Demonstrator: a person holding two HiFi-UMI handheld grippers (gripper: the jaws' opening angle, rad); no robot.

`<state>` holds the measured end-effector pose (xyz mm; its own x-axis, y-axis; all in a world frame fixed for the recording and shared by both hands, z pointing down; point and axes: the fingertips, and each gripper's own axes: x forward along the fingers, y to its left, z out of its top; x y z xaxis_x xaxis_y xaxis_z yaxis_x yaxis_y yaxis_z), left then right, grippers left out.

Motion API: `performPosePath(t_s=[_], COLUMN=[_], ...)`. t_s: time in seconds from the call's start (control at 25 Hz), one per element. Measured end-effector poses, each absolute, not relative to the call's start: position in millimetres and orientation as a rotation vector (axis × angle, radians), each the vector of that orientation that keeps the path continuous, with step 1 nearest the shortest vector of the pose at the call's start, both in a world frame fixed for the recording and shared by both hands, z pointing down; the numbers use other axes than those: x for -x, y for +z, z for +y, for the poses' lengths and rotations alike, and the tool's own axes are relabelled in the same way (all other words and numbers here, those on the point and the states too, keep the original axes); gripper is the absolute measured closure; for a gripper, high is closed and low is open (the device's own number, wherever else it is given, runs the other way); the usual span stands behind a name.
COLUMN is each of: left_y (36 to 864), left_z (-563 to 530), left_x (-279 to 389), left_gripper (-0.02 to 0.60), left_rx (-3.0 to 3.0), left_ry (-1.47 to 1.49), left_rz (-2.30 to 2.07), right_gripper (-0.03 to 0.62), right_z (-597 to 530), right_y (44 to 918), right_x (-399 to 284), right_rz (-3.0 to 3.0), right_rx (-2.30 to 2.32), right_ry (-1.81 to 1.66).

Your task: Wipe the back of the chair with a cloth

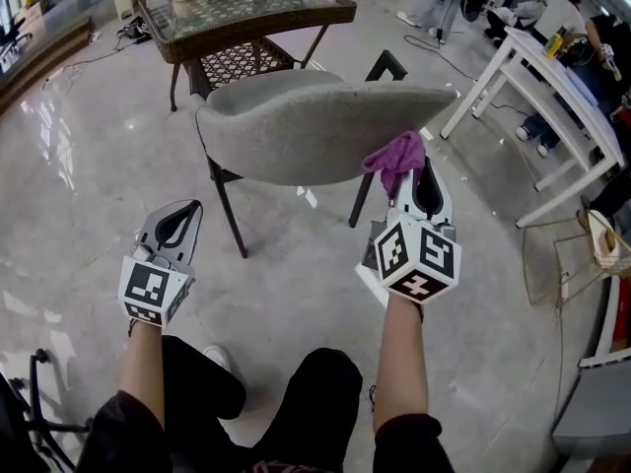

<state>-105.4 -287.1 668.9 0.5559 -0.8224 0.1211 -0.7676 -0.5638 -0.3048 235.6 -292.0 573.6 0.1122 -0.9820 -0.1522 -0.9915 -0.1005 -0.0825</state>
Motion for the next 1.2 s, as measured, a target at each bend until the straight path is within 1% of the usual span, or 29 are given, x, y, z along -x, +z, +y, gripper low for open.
performPosePath(t_s=[0.08,0.2,0.4,0.52,0.72,0.92,1.2], left_y=[669,673,674,677,686,696,701], left_z=[-288,-291,-291,-292,-289,-286,-290], left_x=[108,113,120,124,137,154,146], left_gripper=[0.572,0.572,0.572,0.572,0.572,0.572,0.572], left_rx=[2.568,2.568,2.556,2.55,2.542,2.526,2.544], left_ry=[-0.373,-0.376,-0.376,-0.38,-0.417,-0.47,-0.46], left_rz=[1.343,1.361,1.381,1.397,1.423,1.457,1.413], right_gripper=[0.517,0.517,0.517,0.517,0.517,0.517,0.517], right_z=[-283,-264,-249,-257,-282,-303,-302], right_y=[574,577,585,597,614,628,627], right_x=[-237,-208,-109,-54,4,11,-36], right_rz=[1.983,2.06,2.298,2.392,2.445,2.423,2.333], right_rx=[2.202,2.129,1.867,1.739,1.672,1.749,1.835], right_ry=[0.106,0.161,0.252,0.18,0.099,0.034,0.025])
